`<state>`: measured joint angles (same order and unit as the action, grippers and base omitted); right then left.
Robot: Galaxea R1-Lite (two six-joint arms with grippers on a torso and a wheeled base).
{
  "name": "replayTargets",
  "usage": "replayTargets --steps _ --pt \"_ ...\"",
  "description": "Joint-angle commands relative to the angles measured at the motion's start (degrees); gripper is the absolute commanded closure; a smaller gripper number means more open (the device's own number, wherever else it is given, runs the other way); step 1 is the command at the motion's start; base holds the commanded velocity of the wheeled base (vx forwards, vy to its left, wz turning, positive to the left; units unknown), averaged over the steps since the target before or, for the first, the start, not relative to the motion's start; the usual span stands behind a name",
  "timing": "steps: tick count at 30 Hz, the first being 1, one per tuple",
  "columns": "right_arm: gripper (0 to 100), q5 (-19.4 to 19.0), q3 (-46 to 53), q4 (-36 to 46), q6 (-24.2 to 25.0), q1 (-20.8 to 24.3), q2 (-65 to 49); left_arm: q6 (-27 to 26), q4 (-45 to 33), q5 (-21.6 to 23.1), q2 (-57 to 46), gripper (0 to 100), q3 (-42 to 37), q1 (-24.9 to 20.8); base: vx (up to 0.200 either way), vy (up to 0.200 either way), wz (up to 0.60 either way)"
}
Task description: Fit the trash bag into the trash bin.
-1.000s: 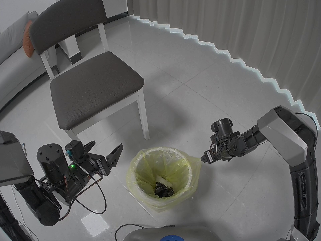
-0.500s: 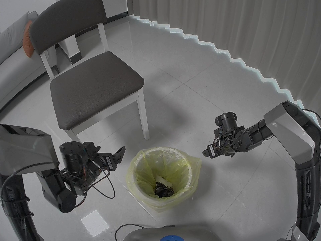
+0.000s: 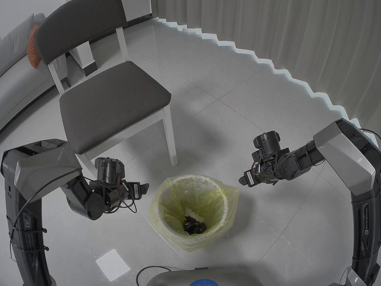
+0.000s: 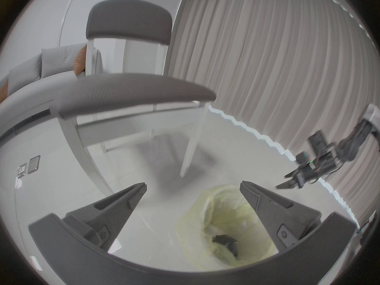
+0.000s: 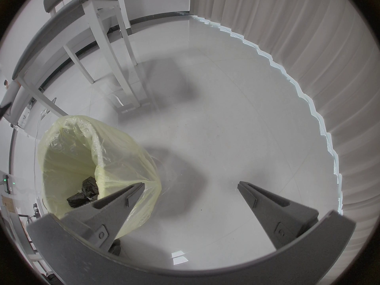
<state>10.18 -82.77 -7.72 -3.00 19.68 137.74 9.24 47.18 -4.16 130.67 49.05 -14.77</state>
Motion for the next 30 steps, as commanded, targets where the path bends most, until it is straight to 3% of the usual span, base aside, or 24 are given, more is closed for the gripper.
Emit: replayTargets --steps 1,15,30 --pt "0 0.10 0.42 -0.11 -0.60 0.36 0.51 -0.54 -4.90 0.20 4.77 0 7.63 0.98 0.000 0.000 0.00" --pt "0 0.02 1.65 -0.28 -0.96 0.89 1.21 -0.28 -4.02 0.11 5.03 0 5.44 -3.33 0.000 0.000 0.00" --pt "0 0.02 2.88 -0.28 -0.96 1.24 0.77 -0.54 -2.44 -0.06 5.82 0 3.42 -3.68 0.000 0.000 0.00"
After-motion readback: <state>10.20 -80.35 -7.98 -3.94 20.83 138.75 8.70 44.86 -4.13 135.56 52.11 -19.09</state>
